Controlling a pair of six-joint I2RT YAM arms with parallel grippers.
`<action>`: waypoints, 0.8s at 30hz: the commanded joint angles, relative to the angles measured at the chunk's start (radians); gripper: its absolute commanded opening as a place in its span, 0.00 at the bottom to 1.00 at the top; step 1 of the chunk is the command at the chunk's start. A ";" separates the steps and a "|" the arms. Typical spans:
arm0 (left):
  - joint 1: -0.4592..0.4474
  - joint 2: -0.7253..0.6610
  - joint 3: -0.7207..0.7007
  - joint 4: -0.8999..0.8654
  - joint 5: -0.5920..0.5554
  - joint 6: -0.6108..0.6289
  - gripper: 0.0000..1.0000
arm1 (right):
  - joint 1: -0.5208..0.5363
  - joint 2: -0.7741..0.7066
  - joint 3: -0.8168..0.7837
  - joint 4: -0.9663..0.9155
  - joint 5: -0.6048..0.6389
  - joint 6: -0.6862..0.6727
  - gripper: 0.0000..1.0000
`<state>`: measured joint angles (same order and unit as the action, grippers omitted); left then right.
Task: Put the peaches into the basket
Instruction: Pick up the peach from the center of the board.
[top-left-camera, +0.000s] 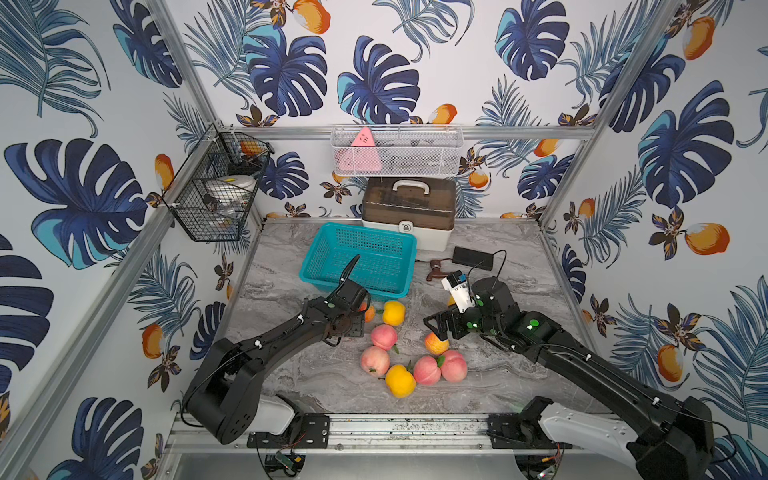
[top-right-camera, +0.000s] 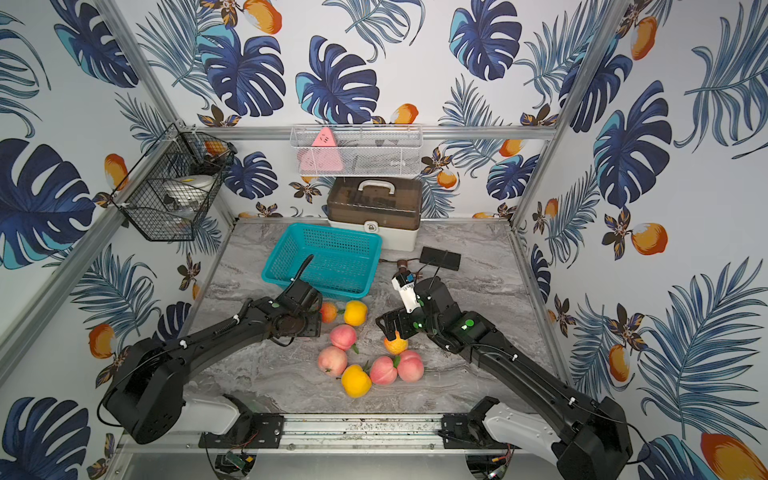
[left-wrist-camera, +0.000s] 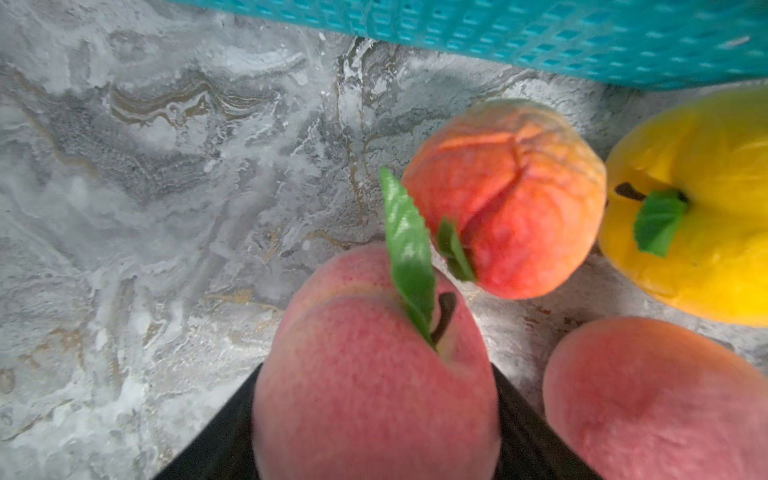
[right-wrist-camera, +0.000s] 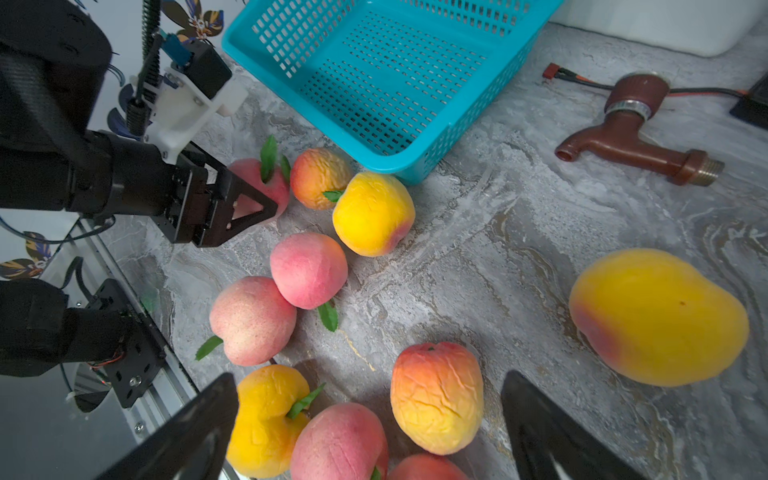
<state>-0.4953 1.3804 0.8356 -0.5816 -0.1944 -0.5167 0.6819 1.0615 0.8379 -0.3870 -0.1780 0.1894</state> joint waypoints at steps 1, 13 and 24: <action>-0.009 -0.045 0.012 -0.071 0.000 0.007 0.68 | 0.002 -0.020 -0.006 0.053 -0.056 -0.040 1.00; -0.086 -0.153 0.112 -0.191 0.043 -0.012 0.70 | 0.002 -0.047 0.032 0.076 -0.109 -0.070 1.00; -0.091 -0.097 0.318 -0.191 0.100 0.003 0.72 | 0.001 -0.001 0.081 0.090 -0.071 -0.040 1.00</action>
<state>-0.5858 1.2541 1.1118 -0.7563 -0.0971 -0.5240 0.6815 1.0515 0.9035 -0.3439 -0.2501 0.1387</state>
